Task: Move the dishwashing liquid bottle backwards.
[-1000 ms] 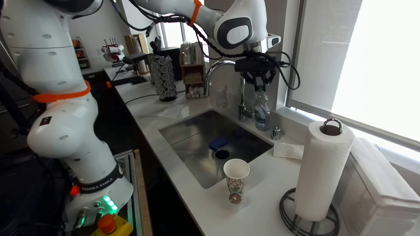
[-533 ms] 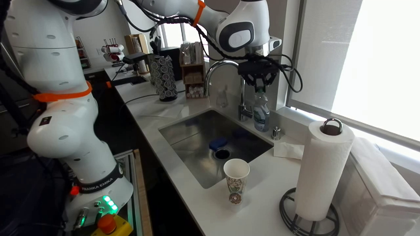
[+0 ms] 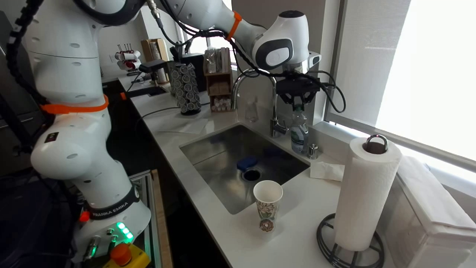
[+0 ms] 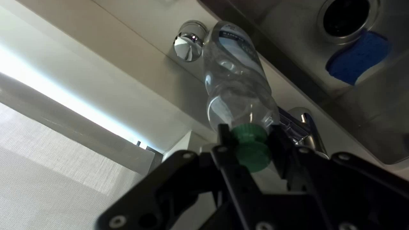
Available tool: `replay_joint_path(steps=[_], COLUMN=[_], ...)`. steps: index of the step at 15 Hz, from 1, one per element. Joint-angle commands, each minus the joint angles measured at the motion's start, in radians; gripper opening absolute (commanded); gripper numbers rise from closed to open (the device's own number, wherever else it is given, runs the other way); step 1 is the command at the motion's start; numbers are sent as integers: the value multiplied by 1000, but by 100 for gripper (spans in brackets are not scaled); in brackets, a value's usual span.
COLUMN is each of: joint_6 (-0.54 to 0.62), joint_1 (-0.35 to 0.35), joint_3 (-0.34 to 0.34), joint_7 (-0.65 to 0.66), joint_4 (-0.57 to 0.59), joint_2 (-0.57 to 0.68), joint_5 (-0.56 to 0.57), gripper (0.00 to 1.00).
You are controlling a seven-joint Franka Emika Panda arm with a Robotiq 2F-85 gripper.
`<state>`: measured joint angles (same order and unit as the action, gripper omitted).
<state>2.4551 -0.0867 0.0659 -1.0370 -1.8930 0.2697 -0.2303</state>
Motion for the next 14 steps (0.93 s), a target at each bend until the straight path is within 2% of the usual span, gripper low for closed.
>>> replay_joint_path(steps=[1,14], joint_6=[-1,-48], joint_1=[-13,-35], joint_3=[33,92], joint_7=[-37,-24], joint_4=[83,264], joint_2=[65,217], joint_5=[-28,-9], gripper=[9,9])
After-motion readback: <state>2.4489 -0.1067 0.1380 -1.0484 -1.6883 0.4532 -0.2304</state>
